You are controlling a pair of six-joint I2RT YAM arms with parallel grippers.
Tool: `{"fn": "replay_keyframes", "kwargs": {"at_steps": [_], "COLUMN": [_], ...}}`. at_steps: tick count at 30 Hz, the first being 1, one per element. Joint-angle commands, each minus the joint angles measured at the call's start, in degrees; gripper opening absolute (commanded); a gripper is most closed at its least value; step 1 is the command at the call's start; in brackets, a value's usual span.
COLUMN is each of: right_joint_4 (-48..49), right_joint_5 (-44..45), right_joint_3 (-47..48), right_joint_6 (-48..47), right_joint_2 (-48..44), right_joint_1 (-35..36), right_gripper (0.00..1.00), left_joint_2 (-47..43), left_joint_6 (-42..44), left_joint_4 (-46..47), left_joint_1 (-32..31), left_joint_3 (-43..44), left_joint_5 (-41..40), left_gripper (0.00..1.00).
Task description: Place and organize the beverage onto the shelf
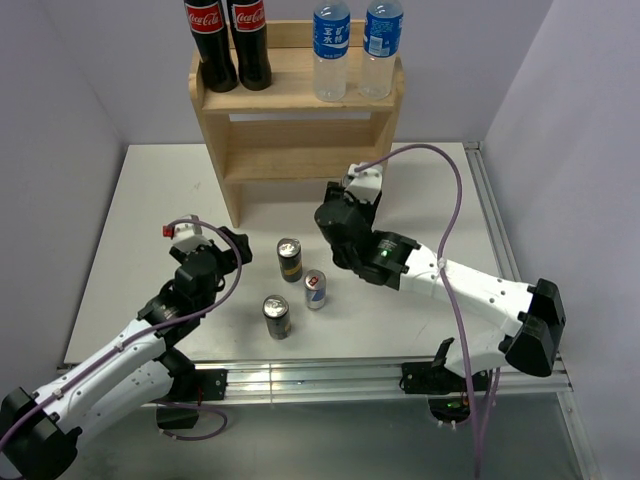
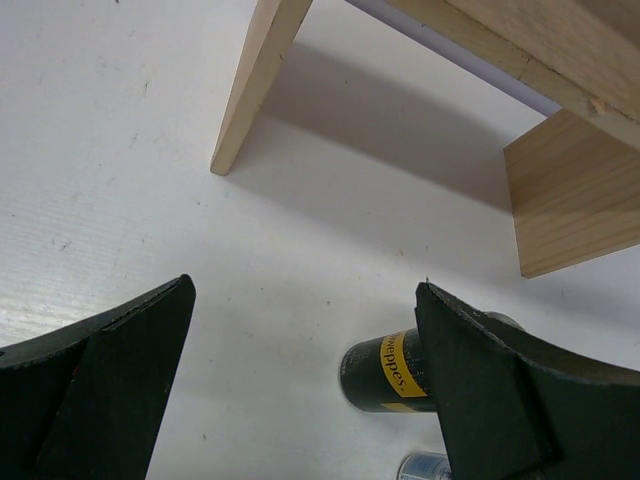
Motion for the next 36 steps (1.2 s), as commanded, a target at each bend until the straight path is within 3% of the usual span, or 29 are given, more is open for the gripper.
{"fn": "replay_keyframes", "kwargs": {"at_steps": [1,10,22,36], "right_joint_4": [2.6,5.4,7.0,10.9], "right_joint_5": [-2.4,-9.4,-12.1,-12.8], "right_joint_3": [5.1,12.7,20.7,23.0], "right_joint_6": [-7.8,-11.9,-14.5,-14.5], "right_joint_2": [1.3,6.9,16.0,21.5], "right_joint_1": [-3.6,-14.5,-18.4,-22.2], "right_gripper": [0.00,0.00,0.00,0.00], "left_joint_2": [-1.5,-3.8,-3.9,-3.6], "left_joint_6": [0.3,0.4,0.2,0.1], "left_joint_4": [0.6,0.4,0.4,0.4], "left_joint_1": [-0.1,-0.1,-0.1,-0.1], "left_joint_3": [-0.4,-0.7,-0.8,-0.9], "left_joint_5": [-0.9,-1.0,-1.0,-1.4], "left_gripper": [0.99,0.99,0.99,0.99]}}
